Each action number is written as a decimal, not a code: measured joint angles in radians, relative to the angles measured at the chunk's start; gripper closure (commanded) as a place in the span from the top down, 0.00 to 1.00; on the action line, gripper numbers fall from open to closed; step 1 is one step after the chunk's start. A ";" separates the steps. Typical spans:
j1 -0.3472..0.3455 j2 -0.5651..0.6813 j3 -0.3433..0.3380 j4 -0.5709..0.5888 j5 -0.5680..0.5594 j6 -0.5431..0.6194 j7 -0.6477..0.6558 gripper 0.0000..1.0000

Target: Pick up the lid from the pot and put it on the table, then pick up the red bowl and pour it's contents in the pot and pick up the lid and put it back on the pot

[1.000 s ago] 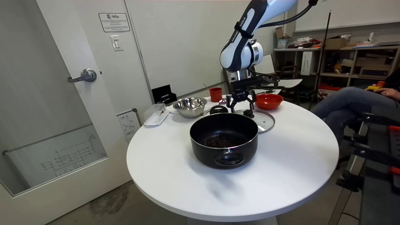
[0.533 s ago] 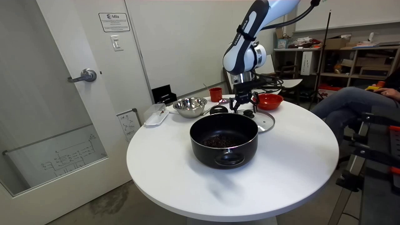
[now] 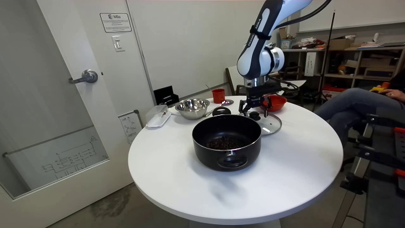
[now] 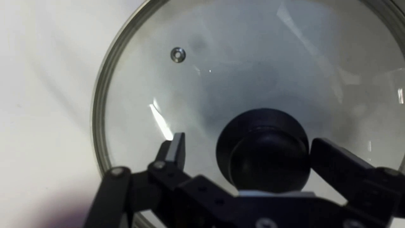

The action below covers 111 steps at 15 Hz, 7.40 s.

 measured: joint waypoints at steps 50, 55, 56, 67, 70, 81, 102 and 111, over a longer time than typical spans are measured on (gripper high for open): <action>0.021 -0.016 -0.027 0.041 0.046 -0.059 -0.055 0.25; 0.021 -0.011 -0.029 0.058 0.046 -0.091 -0.038 0.25; 0.021 -0.011 -0.029 0.060 0.046 -0.095 -0.035 0.25; 0.023 -0.013 -0.033 0.060 0.046 -0.096 -0.006 0.25; 0.023 -0.023 -0.037 0.049 0.047 -0.095 -0.006 0.25; 0.026 -0.192 -0.040 -0.135 0.046 -0.044 -0.006 0.25; 0.119 -0.436 -0.100 -0.351 -0.074 -0.003 0.080 0.25; 0.150 -0.508 0.029 -0.377 -0.050 -0.058 0.080 0.25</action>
